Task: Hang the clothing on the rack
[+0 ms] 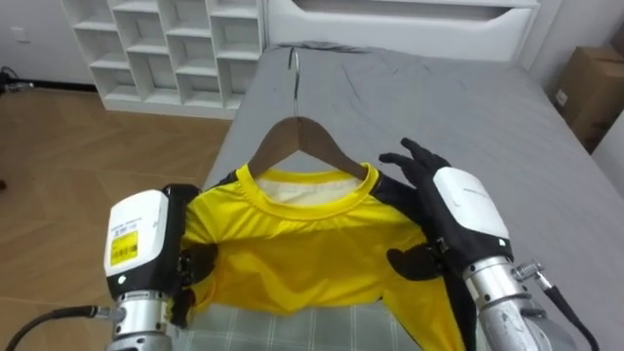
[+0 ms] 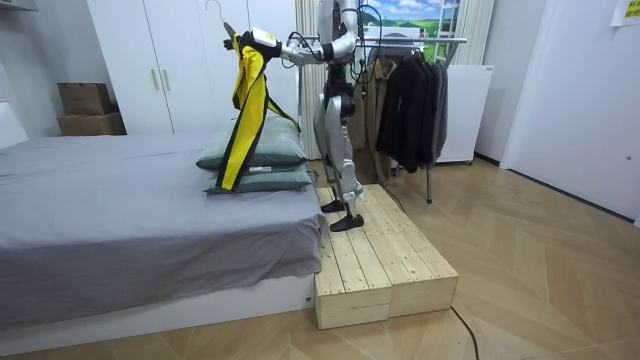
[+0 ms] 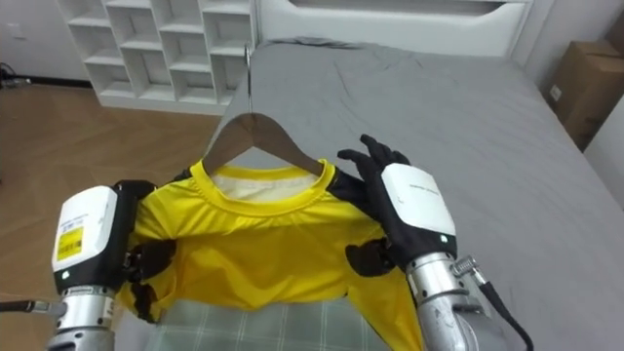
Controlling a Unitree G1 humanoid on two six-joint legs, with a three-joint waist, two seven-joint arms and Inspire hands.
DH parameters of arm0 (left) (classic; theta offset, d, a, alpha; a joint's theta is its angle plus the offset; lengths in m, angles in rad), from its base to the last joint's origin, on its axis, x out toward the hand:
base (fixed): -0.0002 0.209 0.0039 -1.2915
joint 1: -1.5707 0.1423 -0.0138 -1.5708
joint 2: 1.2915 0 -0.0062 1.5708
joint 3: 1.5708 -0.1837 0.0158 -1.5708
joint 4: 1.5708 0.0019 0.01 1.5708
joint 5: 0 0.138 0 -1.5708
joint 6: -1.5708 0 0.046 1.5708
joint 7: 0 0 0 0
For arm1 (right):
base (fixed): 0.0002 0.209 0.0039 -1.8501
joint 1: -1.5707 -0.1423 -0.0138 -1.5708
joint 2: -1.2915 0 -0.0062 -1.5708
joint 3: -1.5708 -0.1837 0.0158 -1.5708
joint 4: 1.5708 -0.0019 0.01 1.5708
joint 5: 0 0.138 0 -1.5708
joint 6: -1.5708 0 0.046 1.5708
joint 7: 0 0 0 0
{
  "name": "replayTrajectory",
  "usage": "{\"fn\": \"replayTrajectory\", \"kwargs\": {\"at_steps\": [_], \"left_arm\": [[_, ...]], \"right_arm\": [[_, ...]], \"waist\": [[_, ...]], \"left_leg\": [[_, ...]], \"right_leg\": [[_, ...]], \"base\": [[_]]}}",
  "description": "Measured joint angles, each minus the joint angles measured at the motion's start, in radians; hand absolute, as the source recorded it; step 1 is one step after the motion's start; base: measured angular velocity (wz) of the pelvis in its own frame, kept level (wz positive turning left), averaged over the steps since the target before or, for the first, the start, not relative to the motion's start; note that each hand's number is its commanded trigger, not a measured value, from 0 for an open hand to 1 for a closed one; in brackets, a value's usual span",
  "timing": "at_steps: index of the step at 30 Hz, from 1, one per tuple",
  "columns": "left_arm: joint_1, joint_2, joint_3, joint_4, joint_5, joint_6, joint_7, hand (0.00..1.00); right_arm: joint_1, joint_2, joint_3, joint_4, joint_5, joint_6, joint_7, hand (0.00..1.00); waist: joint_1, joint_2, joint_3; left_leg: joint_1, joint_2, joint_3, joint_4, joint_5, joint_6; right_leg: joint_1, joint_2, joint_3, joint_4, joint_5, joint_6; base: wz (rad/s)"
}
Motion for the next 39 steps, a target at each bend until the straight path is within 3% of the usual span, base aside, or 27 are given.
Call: {"fn": "replayTrajectory", "kwargs": {"at_steps": [8, 13, 39], "left_arm": [[-0.005, 0.003, -0.043, -0.019, 0.045, -0.006, -0.060, 1.00], [-0.005, 0.006, -0.043, -0.033, 0.046, -0.005, -0.077, 1.00], [-0.004, -0.011, -0.058, -0.039, 0.049, -0.005, -0.117, 1.00]], "right_arm": [[0.000, -0.009, 0.021, -0.031, 0.000, -0.004, 0.058, 0.00], [0.000, -0.007, 0.014, -0.031, 0.013, 0.000, 0.069, 0.00], [-0.002, -0.002, 0.007, 0.026, 0.035, -0.001, 0.059, 0.00]], "waist": [[-0.002, -0.003, -0.0017], [-0.005, -0.018, -0.0116], [-0.003, -0.018, -0.0061]], "left_leg": [[0.014, 0.000, -0.010, 0.001, 0.000, 0.000], [0.011, 0.000, -0.014, 0.004, 0.000, 0.000], [0.008, -0.001, -0.012, -0.002, 0.000, 0.000]], "right_leg": [[0.015, -0.001, -0.005, 0.002, 0.000, 0.000], [0.016, -0.001, -0.009, 0.001, 0.000, 0.000], [0.017, -0.002, -0.022, -0.012, 0.000, 0.000]], "base": [[0.00], [0.02], [0.00]]}}
